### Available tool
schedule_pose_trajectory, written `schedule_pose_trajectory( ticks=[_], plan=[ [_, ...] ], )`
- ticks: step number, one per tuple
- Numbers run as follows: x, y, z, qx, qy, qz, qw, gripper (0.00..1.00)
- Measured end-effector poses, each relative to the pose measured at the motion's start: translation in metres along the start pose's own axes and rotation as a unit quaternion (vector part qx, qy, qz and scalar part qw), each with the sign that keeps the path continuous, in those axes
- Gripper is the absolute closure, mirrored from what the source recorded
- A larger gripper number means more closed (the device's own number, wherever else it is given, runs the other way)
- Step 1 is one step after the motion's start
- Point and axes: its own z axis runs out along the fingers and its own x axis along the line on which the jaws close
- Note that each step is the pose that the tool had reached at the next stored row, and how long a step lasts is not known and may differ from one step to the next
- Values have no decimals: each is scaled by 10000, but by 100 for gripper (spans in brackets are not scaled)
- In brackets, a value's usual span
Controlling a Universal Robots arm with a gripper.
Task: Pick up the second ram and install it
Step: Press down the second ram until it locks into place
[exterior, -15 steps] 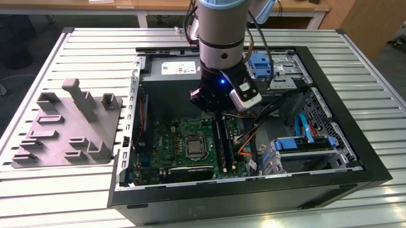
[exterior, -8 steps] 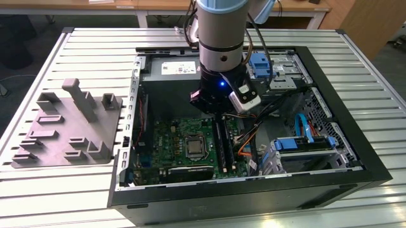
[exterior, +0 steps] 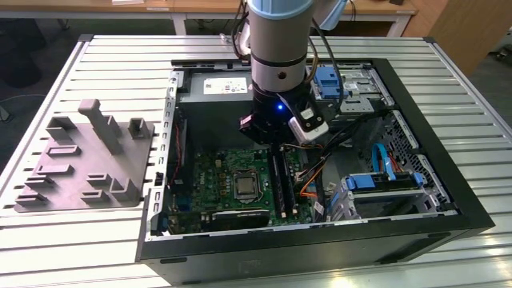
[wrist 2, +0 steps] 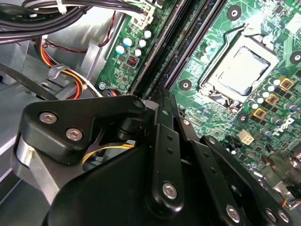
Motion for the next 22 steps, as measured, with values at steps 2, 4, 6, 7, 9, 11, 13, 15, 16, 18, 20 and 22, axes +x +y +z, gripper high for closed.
schedule_pose_trajectory(
  ticks=[2, 4, 6, 7, 9, 11, 13, 15, 16, 18, 20, 22],
  plan=[
    [1, 1, 19, -2, -1, 0, 10000, 90],
    [2, 1, 31, -1, 0, 0, 10000, 90],
    [2, 1, 31, 0, 0, 0, 10000, 90],
    [3, 2, 36, -1, 0, 0, 10000, 90],
    [2, 2, 44, 0, 0, 1, 10000, 90],
    [1, 2, 44, 0, 0, 0, 10000, 90],
    [0, 2, 48, -1, 0, 0, 10000, 90],
    [1, 3, 61, -1, 0, 0, 10000, 90],
    [1, 2, 61, 0, 0, 0, 10000, 90],
    [1, 2, 62, 0, 0, 0, 10000, 90],
    [1, 3, 67, -1, -1, 0, 10000, 90],
    [2, 3, 81, -1, 0, 0, 10000, 90]
  ],
)
